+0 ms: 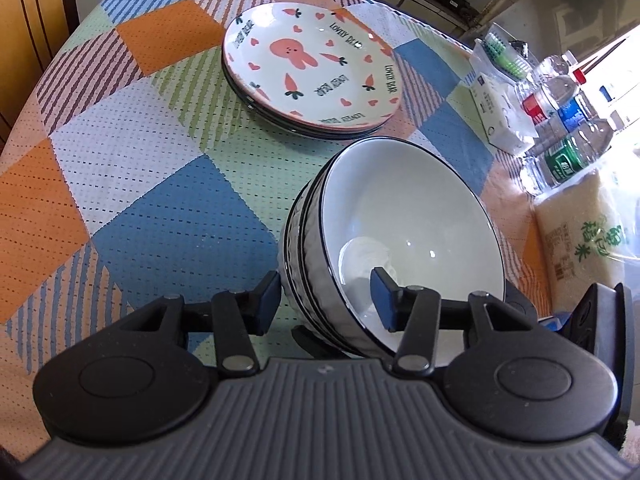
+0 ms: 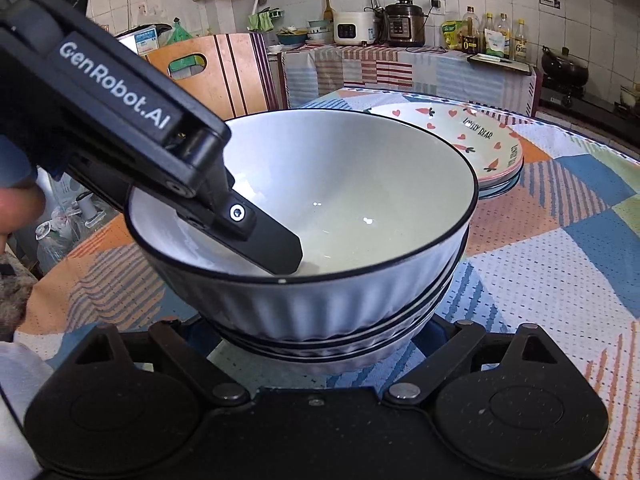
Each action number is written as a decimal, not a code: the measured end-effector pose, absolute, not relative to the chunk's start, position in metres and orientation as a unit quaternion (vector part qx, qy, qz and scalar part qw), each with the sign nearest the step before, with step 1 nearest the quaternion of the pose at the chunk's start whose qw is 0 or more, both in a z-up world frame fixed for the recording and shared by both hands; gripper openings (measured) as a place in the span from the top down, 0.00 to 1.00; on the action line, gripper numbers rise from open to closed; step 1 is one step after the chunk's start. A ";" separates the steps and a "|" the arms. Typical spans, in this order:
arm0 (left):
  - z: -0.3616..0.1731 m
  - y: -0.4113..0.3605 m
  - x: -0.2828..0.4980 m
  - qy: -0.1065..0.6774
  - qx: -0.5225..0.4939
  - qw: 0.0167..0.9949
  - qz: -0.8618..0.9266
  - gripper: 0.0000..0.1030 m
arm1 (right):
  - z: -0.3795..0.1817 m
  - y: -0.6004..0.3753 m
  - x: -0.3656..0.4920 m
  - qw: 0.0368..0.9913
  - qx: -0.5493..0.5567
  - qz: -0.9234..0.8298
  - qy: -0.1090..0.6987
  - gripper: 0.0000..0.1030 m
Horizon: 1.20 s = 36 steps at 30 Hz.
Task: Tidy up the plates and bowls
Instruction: 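Lift the bowl stack and carry it over the Lovely Bear plate stack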
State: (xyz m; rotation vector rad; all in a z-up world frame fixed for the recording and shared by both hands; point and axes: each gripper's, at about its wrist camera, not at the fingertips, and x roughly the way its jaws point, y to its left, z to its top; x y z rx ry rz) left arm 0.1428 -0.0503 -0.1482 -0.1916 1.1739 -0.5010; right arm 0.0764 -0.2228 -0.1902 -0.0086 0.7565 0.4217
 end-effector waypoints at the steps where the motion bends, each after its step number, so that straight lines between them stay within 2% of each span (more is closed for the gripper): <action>1: -0.144 -0.052 0.141 0.545 -0.085 0.800 -0.235 0.54 | -0.187 -0.224 0.075 0.908 -0.003 0.203 0.366 0.06; 11: -0.098 -0.065 0.133 0.522 -0.057 0.816 -0.240 0.54 | -0.156 -0.233 0.073 0.918 -0.003 0.201 0.341 0.06; 22: -0.061 -0.074 0.158 0.497 -0.044 0.831 -0.245 0.54 | -0.127 -0.239 0.099 0.929 -0.028 0.197 0.310 0.07; 36: -0.067 -0.087 0.227 0.506 -0.041 0.832 -0.225 0.54 | -0.123 -0.247 0.166 0.918 -0.043 0.212 0.333 0.07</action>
